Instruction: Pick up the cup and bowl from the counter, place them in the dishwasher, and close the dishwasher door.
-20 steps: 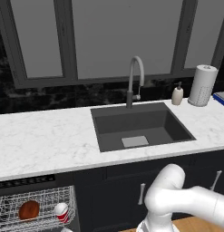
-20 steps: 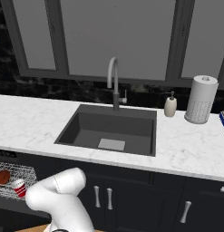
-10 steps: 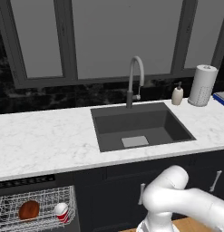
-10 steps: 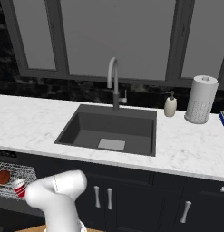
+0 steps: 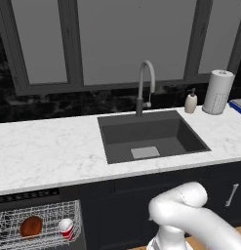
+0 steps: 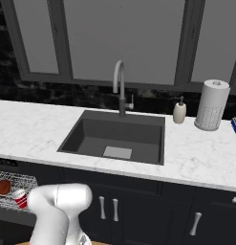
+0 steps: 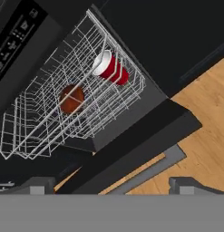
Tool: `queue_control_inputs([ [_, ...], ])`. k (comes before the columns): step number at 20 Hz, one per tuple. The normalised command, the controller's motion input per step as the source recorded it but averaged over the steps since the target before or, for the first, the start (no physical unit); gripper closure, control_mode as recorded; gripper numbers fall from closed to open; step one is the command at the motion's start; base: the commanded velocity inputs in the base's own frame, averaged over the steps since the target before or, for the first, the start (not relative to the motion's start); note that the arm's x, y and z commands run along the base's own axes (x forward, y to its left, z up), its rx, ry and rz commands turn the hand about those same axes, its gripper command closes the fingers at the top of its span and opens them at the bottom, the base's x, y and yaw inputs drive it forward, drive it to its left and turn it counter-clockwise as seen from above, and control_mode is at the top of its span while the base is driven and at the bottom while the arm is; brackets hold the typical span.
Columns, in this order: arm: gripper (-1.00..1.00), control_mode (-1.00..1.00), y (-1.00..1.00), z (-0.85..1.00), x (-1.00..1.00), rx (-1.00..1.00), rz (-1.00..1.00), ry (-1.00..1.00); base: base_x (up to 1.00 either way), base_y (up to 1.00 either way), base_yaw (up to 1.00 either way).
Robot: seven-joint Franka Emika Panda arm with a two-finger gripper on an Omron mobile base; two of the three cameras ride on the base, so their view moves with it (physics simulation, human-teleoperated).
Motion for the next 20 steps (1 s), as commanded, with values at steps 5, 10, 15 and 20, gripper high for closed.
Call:
queue_control_inputs([
  [5,-1.00,-1.00,0.59,-0.81,0.00,0.00,-0.05,-0.05,0.00,0.00,0.00],
  [10,-1.00,-1.00,0.73,-0.79,0.00,-0.01,-0.01,0.00,0.00,0.00,0.00],
  [15,-1.00,-1.00,0.79,-0.81,0.00,-0.02,0.00,0.00,0.00,0.00,0.00],
  [20,-1.00,-1.00,0.86,-0.89,0.00,-0.04,0.00,0.00,0.00,0.00,0.00],
])
